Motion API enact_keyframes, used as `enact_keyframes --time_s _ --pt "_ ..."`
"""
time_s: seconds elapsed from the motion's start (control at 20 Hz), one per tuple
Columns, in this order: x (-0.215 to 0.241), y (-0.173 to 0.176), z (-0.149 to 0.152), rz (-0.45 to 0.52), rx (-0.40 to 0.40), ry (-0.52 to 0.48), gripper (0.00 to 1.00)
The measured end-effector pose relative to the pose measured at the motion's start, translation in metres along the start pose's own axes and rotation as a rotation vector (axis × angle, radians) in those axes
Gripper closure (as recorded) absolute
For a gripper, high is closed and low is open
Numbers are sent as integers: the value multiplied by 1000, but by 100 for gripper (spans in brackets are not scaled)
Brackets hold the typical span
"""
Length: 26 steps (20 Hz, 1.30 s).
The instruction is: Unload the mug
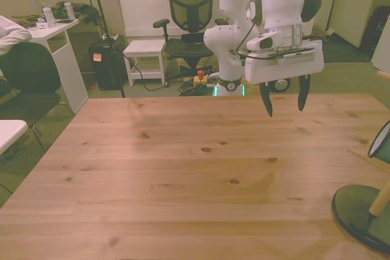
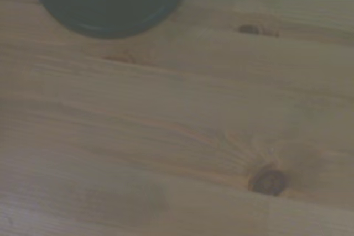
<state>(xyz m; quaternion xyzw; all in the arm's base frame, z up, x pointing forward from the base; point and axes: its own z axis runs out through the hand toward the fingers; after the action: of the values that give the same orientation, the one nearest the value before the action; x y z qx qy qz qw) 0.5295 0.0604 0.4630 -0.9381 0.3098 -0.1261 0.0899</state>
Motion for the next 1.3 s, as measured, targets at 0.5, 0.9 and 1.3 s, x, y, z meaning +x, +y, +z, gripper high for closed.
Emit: enact_keyframes --time_s 0.5,0.9,1.3 --pt "-7 -71 4 -64 0 35 0" --pt "7 -100 1 -92 -8 45 0" --pt "4 -117 -3 -65 -6 52 0"
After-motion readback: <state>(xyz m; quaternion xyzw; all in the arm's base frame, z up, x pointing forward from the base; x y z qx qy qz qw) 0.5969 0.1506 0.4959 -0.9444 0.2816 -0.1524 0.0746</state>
